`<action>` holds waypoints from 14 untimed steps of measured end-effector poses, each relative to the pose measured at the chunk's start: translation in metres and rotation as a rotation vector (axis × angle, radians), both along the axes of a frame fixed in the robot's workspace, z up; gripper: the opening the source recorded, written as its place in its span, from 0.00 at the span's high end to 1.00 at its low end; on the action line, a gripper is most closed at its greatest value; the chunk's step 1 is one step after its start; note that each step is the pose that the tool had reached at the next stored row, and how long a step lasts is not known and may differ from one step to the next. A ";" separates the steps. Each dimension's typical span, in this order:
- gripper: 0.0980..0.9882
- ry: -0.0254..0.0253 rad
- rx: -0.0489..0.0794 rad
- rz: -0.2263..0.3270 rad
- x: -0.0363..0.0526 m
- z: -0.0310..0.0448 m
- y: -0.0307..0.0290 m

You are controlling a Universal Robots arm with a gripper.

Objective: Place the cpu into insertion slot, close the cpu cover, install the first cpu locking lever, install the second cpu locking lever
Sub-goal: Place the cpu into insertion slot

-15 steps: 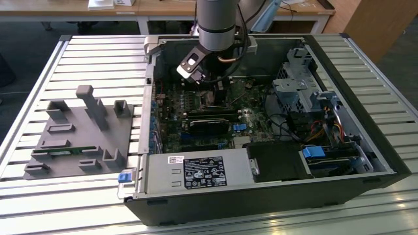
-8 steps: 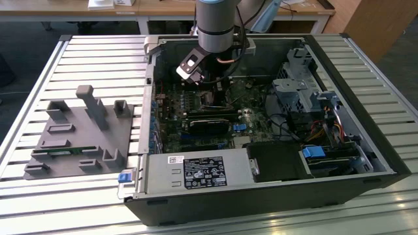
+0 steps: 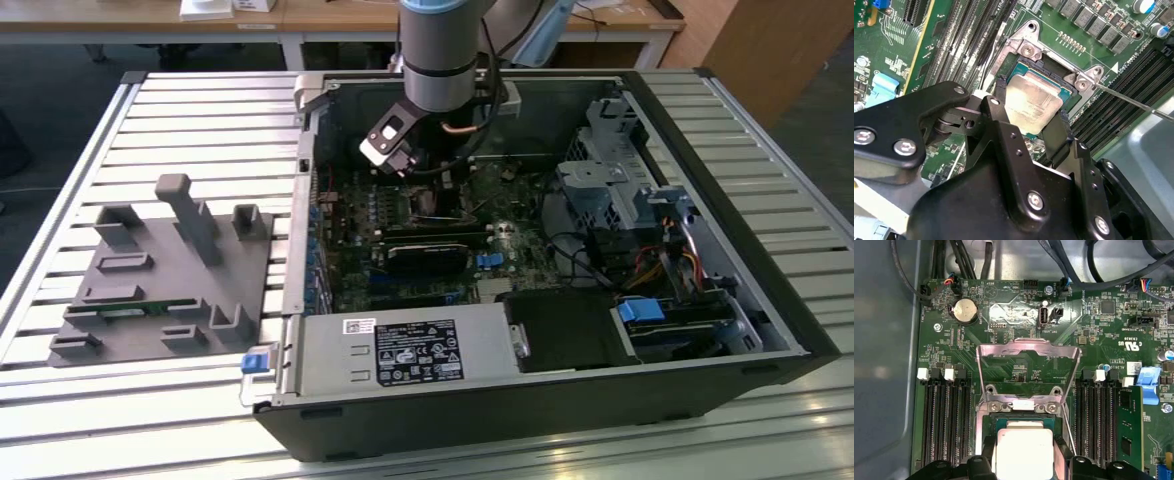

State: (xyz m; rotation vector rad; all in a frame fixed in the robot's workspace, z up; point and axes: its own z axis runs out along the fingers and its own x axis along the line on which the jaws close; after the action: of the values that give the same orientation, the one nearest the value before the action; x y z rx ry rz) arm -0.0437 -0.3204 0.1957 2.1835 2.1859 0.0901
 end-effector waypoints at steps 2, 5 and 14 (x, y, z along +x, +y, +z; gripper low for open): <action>0.51 0.0003 0.000 0.000 0.0001 -0.0019 0.0005; 0.51 0.0005 -0.001 0.000 0.0000 -0.0021 0.0006; 0.42 0.0002 0.000 0.000 0.0001 -0.0024 0.0006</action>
State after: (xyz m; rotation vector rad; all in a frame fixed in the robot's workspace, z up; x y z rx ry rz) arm -0.0436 -0.3198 0.1933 2.1834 2.1861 0.0898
